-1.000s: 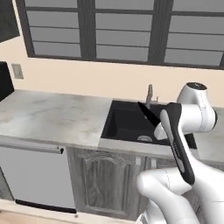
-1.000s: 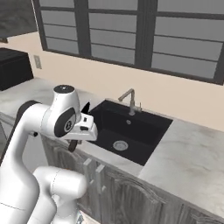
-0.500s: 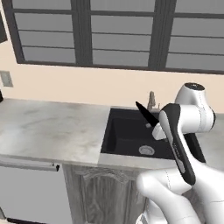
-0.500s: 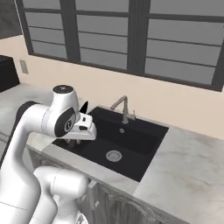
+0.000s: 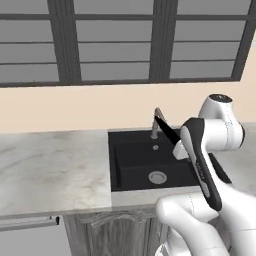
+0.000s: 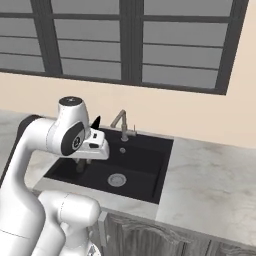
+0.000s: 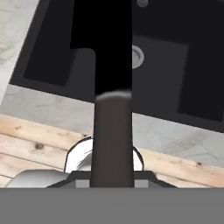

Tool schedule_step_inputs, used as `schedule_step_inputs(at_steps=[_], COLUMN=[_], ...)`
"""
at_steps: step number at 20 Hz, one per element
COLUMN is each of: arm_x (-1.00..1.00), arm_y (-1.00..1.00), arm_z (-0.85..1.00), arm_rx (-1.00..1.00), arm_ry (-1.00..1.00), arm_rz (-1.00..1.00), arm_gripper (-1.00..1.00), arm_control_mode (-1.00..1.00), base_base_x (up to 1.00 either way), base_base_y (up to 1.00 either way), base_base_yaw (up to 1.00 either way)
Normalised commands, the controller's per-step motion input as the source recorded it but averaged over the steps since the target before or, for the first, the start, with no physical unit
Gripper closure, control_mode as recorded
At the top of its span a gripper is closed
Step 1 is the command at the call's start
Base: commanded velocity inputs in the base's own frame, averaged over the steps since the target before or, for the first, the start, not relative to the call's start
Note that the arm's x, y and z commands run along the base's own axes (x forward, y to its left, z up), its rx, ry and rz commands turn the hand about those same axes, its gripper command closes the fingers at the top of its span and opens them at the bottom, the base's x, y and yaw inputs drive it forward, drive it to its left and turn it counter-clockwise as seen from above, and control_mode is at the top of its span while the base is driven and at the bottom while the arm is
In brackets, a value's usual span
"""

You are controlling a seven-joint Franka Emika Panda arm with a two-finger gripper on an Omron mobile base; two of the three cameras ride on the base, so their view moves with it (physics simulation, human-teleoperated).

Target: Move the cutting board and knife to the sink. Then move spray from the cabinet to the counter.

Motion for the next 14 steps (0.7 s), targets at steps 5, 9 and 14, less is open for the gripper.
schedule_step_inputs(at_steps=[5,9,14], arm_x=[0.0,0.16,0.53], arm_y=[0.0,-0.03,-0.29], arm_z=[0.0,-0.05,-0.3], arm_rx=[0.0,0.0,0.0], arm_ry=[0.0,0.02,0.09], arm_rz=[0.0,0.0,0.03], arm_gripper=[1.0,1.0,1.0], arm_control_mode=[1.0,-1.0,-1.0], base_base_x=[0.6,0.49,0.0], base_base_y=[0.0,-0.06,0.0], base_base_yaw=[-0.08,0.0,0.0])
